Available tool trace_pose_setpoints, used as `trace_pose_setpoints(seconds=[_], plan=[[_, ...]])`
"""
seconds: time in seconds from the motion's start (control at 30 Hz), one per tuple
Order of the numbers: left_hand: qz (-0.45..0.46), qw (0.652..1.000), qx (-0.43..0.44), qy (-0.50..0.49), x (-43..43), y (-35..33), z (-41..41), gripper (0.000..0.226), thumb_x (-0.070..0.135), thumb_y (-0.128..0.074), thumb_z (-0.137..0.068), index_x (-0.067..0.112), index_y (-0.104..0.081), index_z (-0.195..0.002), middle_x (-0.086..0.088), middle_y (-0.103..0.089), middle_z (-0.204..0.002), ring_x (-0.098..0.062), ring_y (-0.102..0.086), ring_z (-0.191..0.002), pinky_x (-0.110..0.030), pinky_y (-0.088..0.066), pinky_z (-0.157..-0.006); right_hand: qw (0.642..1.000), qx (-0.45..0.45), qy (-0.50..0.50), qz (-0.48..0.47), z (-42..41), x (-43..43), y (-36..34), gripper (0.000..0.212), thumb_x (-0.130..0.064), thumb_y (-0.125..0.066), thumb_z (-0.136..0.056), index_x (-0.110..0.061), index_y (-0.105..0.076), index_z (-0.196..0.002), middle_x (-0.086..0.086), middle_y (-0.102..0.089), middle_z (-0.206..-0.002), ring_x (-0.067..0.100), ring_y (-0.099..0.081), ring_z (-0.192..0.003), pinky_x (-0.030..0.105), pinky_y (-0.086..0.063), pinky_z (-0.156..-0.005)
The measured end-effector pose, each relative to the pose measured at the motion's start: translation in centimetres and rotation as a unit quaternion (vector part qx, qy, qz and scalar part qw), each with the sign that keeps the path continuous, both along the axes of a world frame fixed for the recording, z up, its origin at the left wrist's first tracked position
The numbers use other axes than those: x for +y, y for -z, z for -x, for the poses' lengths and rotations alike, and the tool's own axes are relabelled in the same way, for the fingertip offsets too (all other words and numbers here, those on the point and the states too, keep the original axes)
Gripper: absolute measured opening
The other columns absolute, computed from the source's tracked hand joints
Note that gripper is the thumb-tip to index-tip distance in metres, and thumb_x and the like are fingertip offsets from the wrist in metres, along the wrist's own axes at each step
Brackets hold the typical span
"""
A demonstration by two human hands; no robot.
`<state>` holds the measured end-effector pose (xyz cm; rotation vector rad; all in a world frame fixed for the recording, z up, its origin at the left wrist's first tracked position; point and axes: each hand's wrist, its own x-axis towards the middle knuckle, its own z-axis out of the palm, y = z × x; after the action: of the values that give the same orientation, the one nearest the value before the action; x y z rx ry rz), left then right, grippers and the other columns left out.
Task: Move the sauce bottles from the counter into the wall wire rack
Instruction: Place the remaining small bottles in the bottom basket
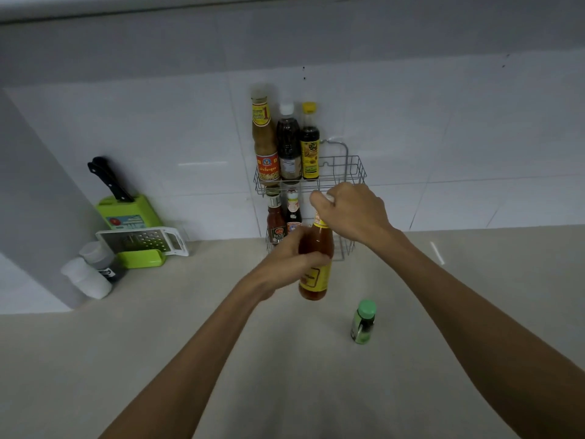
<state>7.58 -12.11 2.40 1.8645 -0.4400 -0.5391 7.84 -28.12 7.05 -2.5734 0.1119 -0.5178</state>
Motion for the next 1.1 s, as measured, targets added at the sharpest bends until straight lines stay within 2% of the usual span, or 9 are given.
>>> trace_pose_setpoints(seconds=[0.1,0.17,0.37,0.53,0.67,0.77,0.9,1.0,1.1], plan=[[-0.015,0.996,-0.085,0.015,0.4,0.2,-0.7,0.056,0.016,-0.073,-0.083,0.022,-0.05,-0.134,0.007,-0.067,-0.117,-0.001,-0.063,-0.104,-0.016,-0.051,-0.081,0.999,-0.02,-0.04,-0.007,-0.1,-0.5,0.7,0.048,-0.059,-0.04,-0.084,-0.023,-0.037,-0.051,-0.004,-0.046,-0.054,0.019,-0.048,-0.056,0.029,-0.031,-0.051],[-0.015,0.992,-0.129,0.003,0.0,0.5,-0.6,0.053,0.014,-0.074,-0.084,0.02,-0.054,-0.132,0.005,-0.068,-0.119,-0.005,-0.064,-0.105,-0.021,-0.051,-0.087,0.998,-0.013,-0.058,0.017,-0.2,-0.7,1.1,0.048,-0.06,-0.04,-0.088,-0.024,-0.039,-0.056,-0.004,-0.048,-0.058,0.023,-0.051,-0.061,0.03,-0.032,-0.052],[-0.013,0.99,-0.141,0.021,-0.5,1.6,-0.8,0.056,0.015,-0.072,-0.085,0.025,-0.053,-0.136,0.007,-0.068,-0.121,-0.007,-0.062,-0.112,-0.037,-0.053,-0.097,0.986,0.029,-0.081,0.146,0.0,-2.4,1.3,0.056,-0.075,-0.016,-0.088,-0.027,-0.042,-0.075,0.001,-0.052,-0.072,0.026,-0.052,-0.068,0.035,-0.037,-0.06],[0.02,0.992,-0.11,0.062,-0.5,0.2,-1.3,0.052,0.018,-0.072,-0.086,0.051,-0.056,-0.123,0.01,-0.07,-0.12,-0.01,-0.061,-0.116,-0.042,-0.054,-0.097,0.986,0.076,-0.149,0.0,0.3,-4.2,0.6,0.043,-0.072,-0.026,-0.093,-0.032,-0.043,-0.092,-0.001,-0.059,-0.066,0.024,-0.062,-0.066,0.04,-0.05,-0.061],[0.049,0.99,-0.132,0.028,-1.2,-0.9,-1.1,0.05,0.022,-0.072,-0.084,0.056,-0.058,-0.117,0.016,-0.071,-0.116,-0.003,-0.062,-0.113,-0.033,-0.052,-0.096,0.98,-0.034,-0.158,-0.119,0.7,-3.3,0.4,0.023,-0.055,-0.041,-0.099,-0.037,-0.047,-0.087,-0.003,-0.061,-0.066,0.009,-0.057,-0.057,0.036,-0.048,-0.056],[0.052,0.986,-0.157,0.003,-1.5,-1.3,-0.8,0.053,0.02,-0.072,-0.082,0.064,-0.057,-0.109,0.026,-0.07,-0.11,0.003,-0.062,-0.111,-0.022,-0.05,-0.09,0.992,-0.083,-0.069,-0.069,0.7,-2.1,0.3,0.024,-0.051,-0.037,-0.1,-0.037,-0.042,-0.081,-0.005,-0.059,-0.066,0.018,-0.058,-0.063,0.037,-0.048,-0.061],[0.039,0.985,-0.168,-0.03,-1.4,-0.4,-0.1,0.055,0.016,-0.073,-0.083,0.063,-0.057,-0.107,0.03,-0.069,-0.103,0.003,-0.063,-0.106,-0.029,-0.051,-0.091,0.997,-0.05,-0.018,0.048,1.1,-0.9,0.4,0.031,-0.06,-0.023,-0.1,-0.039,-0.042,-0.087,-0.006,-0.061,-0.071,0.022,-0.055,-0.068,0.036,-0.043,-0.064],[0.045,0.986,-0.155,-0.033,-0.6,-0.3,-0.1,0.052,0.015,-0.072,-0.085,0.035,-0.058,-0.13,0.019,-0.07,-0.112,-0.002,-0.063,-0.11,-0.035,-0.052,-0.097,0.987,0.063,-0.108,-0.105,0.9,-1.5,-0.6,0.035,-0.053,-0.02,-0.1,-0.042,-0.052,-0.092,-0.014,-0.067,-0.089,0.009,-0.064,-0.085,0.033,-0.043,-0.071],[0.07,0.988,-0.139,-0.011,0.1,-1.4,-0.5,0.053,0.013,-0.071,-0.086,0.023,-0.055,-0.136,0.007,-0.07,-0.12,-0.006,-0.062,-0.115,-0.032,-0.051,-0.097,0.901,0.121,-0.208,-0.361,0.5,-2.1,-1.8,0.04,-0.04,-0.028,-0.105,-0.037,-0.067,-0.109,-0.02,-0.071,-0.115,-0.008,-0.063,-0.107,0.029,-0.047,-0.089]])
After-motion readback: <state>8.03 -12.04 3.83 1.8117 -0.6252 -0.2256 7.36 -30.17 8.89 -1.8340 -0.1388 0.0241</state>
